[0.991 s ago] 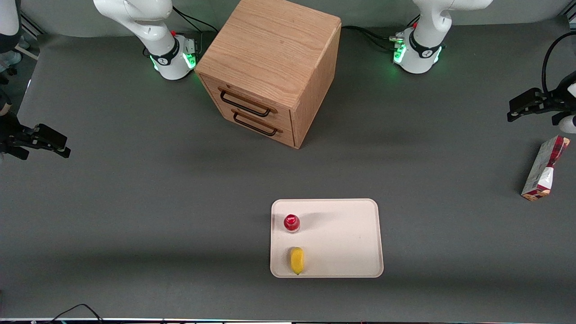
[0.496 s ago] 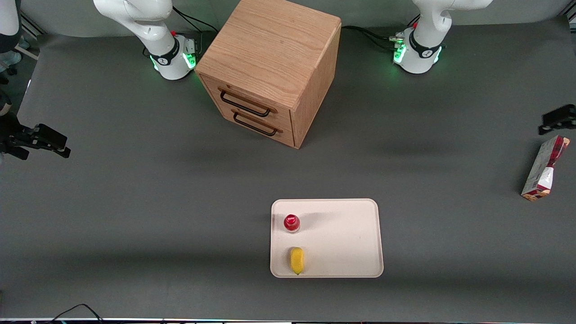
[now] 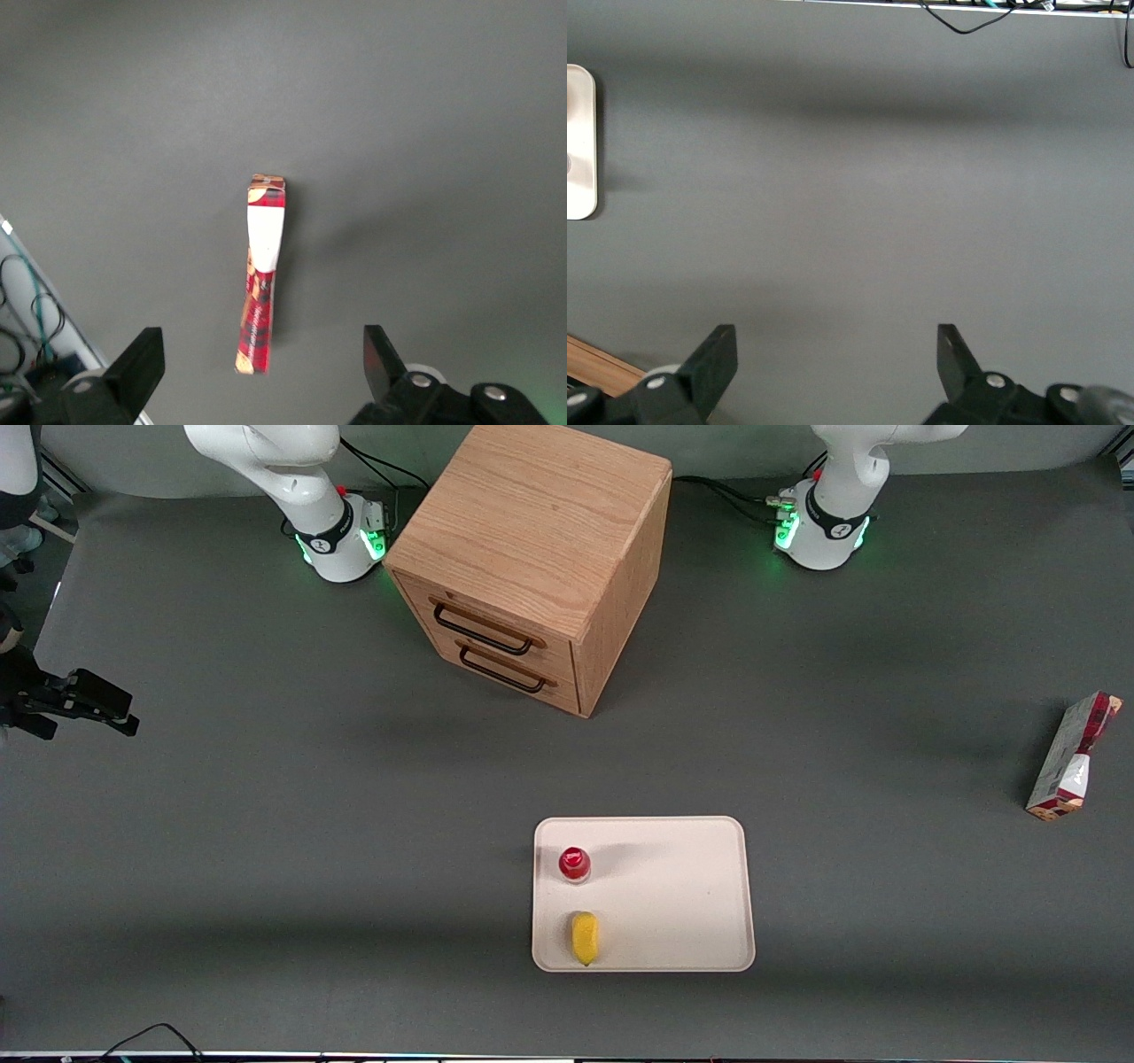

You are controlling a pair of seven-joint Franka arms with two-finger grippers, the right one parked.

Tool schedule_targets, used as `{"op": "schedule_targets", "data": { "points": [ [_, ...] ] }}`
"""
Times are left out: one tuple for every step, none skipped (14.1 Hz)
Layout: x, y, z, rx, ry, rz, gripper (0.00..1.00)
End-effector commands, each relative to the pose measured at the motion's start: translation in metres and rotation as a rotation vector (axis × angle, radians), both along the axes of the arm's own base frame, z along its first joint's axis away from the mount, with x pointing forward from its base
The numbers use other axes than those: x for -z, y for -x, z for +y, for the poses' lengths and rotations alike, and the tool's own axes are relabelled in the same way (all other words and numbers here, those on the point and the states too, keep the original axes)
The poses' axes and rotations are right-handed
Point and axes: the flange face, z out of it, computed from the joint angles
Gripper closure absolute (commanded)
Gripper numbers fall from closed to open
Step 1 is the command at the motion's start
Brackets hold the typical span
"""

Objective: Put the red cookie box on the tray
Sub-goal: 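Lower the open left gripper over the red-and-white cookie box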

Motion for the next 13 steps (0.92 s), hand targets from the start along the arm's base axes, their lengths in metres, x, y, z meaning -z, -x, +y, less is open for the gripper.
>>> {"op": "schedule_targets", "data": {
  "points": [
    [0.054, 0.012, 0.022, 0.044, 0.021, -0.01, 0.0],
    [0.073, 0.017, 0.024, 0.055, 0.015, -0.008, 0.0],
    [0.089, 0.025, 0.027, 0.057, 0.011, -0.006, 0.0],
    [0.101, 0.03, 0.031, 0.053, 0.008, -0.009, 0.0],
    [0.115, 0.039, 0.038, 0.05, 0.013, -0.02, 0.0],
    [0.134, 0.044, 0.042, 0.062, 0.029, -0.035, 0.0],
    [0.152, 0.048, 0.047, 0.078, 0.05, -0.046, 0.0],
    [0.165, 0.054, 0.056, 0.091, 0.064, -0.045, 0.0],
    [0.179, 0.062, 0.068, 0.096, 0.079, -0.052, 0.0],
    [0.189, 0.065, 0.072, 0.108, 0.076, -0.075, 0.0],
    [0.203, 0.07, 0.075, 0.101, 0.063, -0.092, 0.0],
    [0.213, 0.076, 0.076, 0.094, 0.04, -0.11, 0.0],
    [0.221, 0.08, 0.076, 0.089, 0.025, -0.116, 0.0]
  ]
}}
